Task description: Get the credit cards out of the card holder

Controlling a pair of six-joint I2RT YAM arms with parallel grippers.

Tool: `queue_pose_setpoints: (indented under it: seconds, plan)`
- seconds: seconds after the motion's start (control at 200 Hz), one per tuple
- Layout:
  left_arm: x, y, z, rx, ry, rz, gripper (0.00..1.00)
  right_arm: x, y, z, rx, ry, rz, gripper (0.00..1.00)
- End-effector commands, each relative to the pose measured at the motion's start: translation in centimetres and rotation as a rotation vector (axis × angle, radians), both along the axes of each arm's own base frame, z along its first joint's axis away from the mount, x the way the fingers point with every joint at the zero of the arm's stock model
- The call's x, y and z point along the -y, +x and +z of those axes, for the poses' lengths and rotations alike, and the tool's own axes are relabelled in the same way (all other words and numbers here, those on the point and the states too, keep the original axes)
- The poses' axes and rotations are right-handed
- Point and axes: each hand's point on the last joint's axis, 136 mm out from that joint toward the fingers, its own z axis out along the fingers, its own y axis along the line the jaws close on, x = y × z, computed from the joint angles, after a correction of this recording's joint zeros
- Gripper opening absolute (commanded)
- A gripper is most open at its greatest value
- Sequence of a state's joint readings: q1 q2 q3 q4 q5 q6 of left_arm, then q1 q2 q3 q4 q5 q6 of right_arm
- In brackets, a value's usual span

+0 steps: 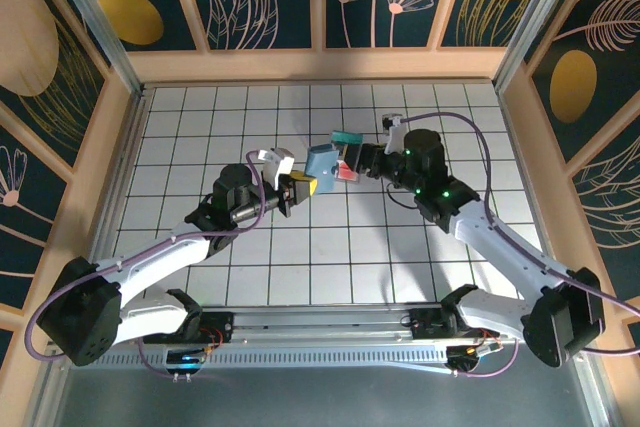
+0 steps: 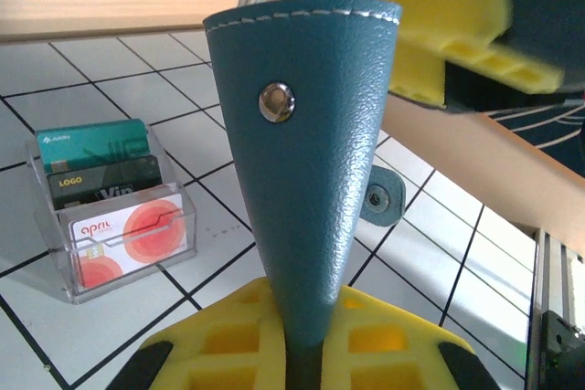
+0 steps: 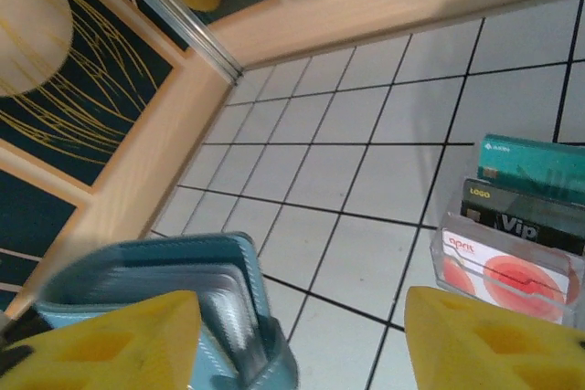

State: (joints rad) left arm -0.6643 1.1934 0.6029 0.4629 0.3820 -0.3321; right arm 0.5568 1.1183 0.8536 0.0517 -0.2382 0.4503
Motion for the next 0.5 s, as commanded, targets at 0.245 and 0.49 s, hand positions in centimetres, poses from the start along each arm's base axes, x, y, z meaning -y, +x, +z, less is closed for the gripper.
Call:
queue_pose_setpoints:
  seconds: [0.245, 0.49]
  plan:
    - [0.9, -1.1, 2.9, 0.163, -0.013, -0.103, 0.00, -1.9, -1.5, 2.8, 0.089, 0.022, 0.157, 0.88]
    - [1.1, -1.3, 3.4, 0.176, -0.057, -0.149, 0.00, -4.0, -2.9, 1.6, 0.062, -0.015, 0.279, 0.94]
